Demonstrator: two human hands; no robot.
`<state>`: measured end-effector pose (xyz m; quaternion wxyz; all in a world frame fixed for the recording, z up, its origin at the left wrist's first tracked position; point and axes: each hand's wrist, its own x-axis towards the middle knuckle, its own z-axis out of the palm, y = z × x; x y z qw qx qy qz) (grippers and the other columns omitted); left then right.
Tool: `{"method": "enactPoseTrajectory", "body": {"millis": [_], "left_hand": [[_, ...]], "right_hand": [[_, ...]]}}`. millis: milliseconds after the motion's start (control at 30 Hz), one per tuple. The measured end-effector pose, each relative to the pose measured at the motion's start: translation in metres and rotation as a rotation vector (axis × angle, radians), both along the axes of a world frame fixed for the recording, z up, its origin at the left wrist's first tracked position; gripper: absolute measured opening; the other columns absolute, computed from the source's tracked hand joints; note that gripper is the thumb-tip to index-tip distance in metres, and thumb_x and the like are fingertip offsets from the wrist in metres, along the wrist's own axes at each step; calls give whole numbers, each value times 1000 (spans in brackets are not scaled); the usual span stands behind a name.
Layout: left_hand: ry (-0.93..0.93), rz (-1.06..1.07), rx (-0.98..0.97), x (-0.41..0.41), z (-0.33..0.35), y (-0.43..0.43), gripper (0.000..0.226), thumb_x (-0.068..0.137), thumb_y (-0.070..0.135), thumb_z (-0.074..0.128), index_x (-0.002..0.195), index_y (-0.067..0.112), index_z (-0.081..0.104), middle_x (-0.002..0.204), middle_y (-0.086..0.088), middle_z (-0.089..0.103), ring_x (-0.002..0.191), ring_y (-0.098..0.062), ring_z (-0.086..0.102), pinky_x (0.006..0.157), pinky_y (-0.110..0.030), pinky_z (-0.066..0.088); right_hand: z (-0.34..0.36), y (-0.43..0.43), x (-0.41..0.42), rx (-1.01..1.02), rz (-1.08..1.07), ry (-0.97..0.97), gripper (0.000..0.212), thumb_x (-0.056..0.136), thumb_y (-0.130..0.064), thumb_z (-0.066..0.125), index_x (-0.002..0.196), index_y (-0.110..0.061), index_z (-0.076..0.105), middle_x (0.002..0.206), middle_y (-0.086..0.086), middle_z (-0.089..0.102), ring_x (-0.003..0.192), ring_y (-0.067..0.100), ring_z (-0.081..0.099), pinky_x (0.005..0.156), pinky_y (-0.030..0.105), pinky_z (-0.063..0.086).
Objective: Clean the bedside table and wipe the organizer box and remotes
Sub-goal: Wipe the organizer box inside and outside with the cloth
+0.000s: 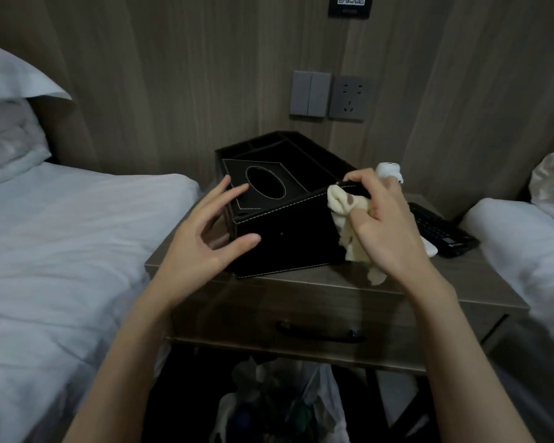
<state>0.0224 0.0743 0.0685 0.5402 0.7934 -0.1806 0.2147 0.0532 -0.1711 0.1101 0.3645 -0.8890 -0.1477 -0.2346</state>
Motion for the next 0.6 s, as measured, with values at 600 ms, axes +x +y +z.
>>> {"method": "enactPoseTrajectory", "body": {"millis": [600], "left_hand": [[6,19,-84,-10,-3,-1,35,98,38,39,129,36,56,147,23,40,138,7,29,111,-19,27]], "right_hand": [[-20,52,-42,-31,-2,-554,27,74,3,63,100,-5,57,110,8,49,97,16,50,71,23,43]]}}
